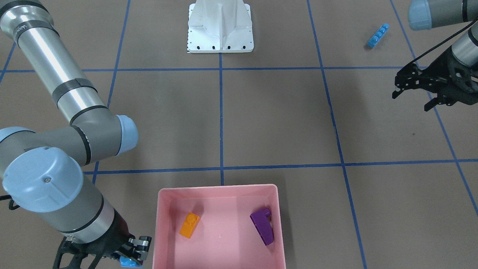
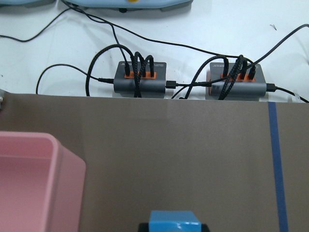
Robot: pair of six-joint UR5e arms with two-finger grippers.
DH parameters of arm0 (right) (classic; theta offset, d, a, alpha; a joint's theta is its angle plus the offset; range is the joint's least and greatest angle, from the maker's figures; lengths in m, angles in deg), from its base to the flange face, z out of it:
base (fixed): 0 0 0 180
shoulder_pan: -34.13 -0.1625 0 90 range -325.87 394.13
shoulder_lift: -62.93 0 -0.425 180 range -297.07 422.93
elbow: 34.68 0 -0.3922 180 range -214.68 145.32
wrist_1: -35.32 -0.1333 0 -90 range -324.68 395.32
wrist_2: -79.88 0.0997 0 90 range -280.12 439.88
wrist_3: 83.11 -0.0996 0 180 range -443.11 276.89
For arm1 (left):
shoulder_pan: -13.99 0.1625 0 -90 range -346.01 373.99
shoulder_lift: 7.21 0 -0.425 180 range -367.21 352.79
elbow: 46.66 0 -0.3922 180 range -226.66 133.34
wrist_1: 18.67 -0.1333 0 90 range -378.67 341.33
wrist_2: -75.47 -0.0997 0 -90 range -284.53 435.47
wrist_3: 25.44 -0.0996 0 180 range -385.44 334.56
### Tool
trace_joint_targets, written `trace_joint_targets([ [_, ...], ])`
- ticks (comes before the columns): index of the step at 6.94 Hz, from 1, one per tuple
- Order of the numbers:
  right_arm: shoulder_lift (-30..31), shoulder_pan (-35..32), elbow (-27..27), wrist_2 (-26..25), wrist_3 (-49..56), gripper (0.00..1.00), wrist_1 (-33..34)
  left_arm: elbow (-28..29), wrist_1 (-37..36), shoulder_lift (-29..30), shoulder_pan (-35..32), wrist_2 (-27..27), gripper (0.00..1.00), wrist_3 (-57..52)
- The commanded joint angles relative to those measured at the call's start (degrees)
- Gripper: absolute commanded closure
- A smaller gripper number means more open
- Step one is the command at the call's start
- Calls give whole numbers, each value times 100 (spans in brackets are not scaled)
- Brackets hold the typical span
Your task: Put all blocks into box
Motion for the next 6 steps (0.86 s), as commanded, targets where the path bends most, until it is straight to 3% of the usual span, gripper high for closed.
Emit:
trace_joint_targets([
  [1,-557,493,-56,-436,-1072,100,233,7,0,-6,2,0,0,0],
  [3,-971,1029,-530,-1043,-1392,100,224,7,0,-6,2,0,0,26],
  [5,-963,1321,-663,-1388,-1350,25,215,24,9,-6,2,0,0,27],
  [6,-955,1348,-707,-1433,-1245,2,215,42,9,-6,2,9,0,27],
])
